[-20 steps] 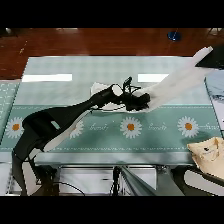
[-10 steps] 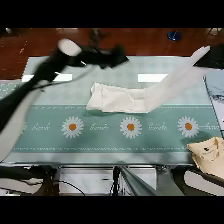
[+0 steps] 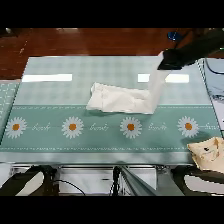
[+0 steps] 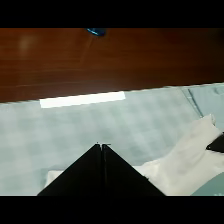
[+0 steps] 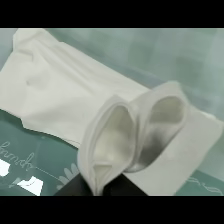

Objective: Fold the shirts.

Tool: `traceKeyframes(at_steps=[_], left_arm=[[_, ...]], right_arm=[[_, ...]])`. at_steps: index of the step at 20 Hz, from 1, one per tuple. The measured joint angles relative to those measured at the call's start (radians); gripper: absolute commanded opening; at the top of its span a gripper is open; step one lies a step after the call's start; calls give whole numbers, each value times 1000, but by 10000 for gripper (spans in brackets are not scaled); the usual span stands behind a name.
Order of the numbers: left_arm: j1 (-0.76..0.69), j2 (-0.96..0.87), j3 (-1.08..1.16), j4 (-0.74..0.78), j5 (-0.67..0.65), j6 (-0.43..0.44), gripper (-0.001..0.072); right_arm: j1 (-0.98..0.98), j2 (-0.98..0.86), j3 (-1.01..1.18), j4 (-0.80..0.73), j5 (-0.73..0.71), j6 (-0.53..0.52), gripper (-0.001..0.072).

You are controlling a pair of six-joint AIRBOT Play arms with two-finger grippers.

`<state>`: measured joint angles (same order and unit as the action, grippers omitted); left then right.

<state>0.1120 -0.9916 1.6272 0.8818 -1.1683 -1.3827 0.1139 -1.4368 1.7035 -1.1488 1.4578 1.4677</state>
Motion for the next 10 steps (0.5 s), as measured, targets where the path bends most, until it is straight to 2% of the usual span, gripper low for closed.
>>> traceKeyframes(at_steps=[9,10], left_arm=[[75,79,-44,103,-212,35,26],[76,80,-56,107,-225,37,26]], right_arm=[[294,-239,0,33,-243,124,27],[323,-270,0,46,-269,133,63]])
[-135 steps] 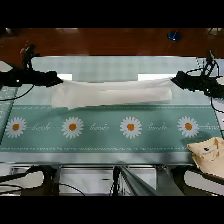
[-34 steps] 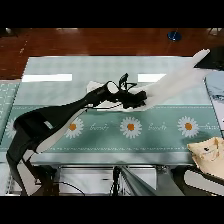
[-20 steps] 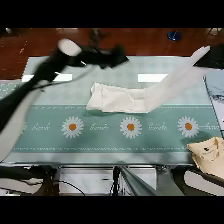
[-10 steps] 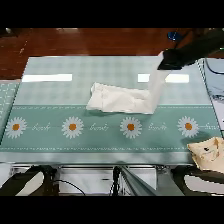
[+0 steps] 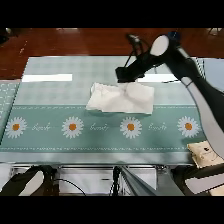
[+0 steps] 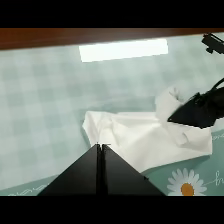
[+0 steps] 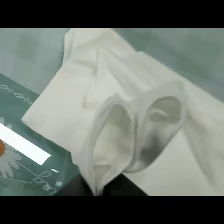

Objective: Fold the shirts.

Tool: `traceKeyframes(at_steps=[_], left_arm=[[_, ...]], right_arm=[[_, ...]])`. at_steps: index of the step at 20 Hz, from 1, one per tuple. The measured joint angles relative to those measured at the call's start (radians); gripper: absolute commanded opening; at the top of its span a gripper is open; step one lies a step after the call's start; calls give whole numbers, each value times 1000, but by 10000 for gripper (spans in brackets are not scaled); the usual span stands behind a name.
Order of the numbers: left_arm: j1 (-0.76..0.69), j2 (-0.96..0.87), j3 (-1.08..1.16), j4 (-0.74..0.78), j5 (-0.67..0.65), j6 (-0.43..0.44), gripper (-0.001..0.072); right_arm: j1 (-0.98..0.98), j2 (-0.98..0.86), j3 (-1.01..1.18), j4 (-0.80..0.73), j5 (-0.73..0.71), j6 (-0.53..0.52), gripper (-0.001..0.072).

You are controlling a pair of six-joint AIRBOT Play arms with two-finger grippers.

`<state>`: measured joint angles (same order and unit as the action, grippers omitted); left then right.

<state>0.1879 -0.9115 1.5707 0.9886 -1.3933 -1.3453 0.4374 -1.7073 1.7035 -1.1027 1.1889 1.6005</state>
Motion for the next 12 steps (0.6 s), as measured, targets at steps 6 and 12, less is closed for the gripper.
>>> traceKeyframes(at_steps=[6,12], left_arm=[[2,2,-87,6,-24,13,26],[2,0,-232,7,-19,34,26]], right_arm=[[133,-148,0,175,-172,15,555],[112,-102,1,333,-224,-117,555]])
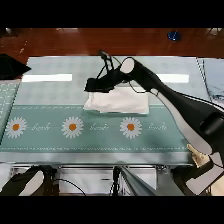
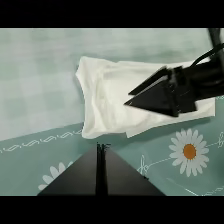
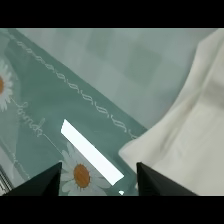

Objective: Fold the shirts.

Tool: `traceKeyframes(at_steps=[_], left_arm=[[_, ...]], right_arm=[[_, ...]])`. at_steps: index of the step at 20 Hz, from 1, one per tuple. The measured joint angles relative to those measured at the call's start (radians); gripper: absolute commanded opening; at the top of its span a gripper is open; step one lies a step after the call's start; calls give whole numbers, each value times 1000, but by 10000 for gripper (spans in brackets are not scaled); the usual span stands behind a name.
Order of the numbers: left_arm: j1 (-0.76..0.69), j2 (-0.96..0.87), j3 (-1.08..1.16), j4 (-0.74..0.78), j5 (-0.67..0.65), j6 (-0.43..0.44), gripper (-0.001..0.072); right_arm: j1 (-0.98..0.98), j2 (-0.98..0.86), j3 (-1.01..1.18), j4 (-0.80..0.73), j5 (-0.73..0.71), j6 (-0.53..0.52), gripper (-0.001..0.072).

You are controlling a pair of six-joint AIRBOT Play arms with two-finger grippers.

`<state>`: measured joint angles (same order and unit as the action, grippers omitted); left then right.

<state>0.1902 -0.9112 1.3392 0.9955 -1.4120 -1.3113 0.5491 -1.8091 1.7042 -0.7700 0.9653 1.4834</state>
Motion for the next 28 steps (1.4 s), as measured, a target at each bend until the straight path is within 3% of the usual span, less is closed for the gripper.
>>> traceKeyframes(at_steps=[3,9,11,12,18,23,28], left_arm=[[0,0,-77,0,30,14,27],[-18,-37,-156,1,109,53,28],[-48,-73,-163,-1,114,63,28],[-66,-93,-166,0,116,65,27],[-132,-155,-170,0,124,73,27],[-142,-165,-170,0,127,74,27],[-145,-167,-170,0,129,74,27]], right_arm=[[-111,115,0,-82,70,-13,554],[-483,318,-3,-664,516,-3,554],[-634,339,-25,-733,629,-33,558],[-704,345,-45,-716,663,-43,611],[-990,360,-323,-370,679,-128,611],[-972,361,-614,-181,467,-231,610],[-880,348,-746,6,211,-294,610]])
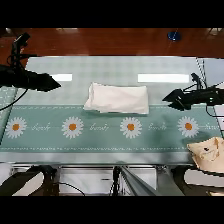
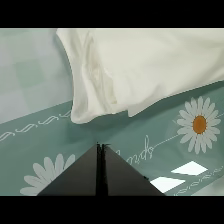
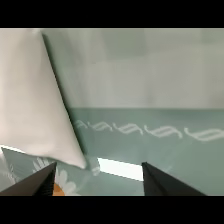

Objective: Fold the shirts.

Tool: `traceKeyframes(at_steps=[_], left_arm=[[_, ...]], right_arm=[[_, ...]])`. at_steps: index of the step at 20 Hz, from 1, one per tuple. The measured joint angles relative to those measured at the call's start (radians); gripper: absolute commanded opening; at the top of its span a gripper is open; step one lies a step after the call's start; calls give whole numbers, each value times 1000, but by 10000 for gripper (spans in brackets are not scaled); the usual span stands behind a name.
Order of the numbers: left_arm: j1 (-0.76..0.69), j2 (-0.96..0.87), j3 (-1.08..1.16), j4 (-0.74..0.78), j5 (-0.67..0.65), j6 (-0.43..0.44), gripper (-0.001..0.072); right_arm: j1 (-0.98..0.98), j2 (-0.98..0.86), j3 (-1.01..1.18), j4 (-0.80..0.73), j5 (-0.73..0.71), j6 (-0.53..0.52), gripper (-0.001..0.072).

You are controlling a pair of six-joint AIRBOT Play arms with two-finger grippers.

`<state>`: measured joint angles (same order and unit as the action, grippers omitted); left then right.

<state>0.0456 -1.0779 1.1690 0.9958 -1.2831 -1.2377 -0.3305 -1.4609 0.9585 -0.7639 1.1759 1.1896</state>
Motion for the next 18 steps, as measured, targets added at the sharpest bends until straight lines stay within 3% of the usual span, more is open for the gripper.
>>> traceKeyframes(at_steps=[11,12,14,15,18], left_arm=[[0,0,0,0,-8,0,28],[0,0,0,0,-10,0,28],[0,0,0,0,-11,0,28],[0,0,0,0,-11,0,28],[0,0,0,0,-12,0,28]], right_arm=[[317,-152,-31,306,-260,-62,580],[340,-162,-31,324,-289,-64,511],[369,-174,-32,343,-336,-65,101],[377,-177,-33,348,-343,-64,26],[375,-168,1,380,-306,-81,24]])
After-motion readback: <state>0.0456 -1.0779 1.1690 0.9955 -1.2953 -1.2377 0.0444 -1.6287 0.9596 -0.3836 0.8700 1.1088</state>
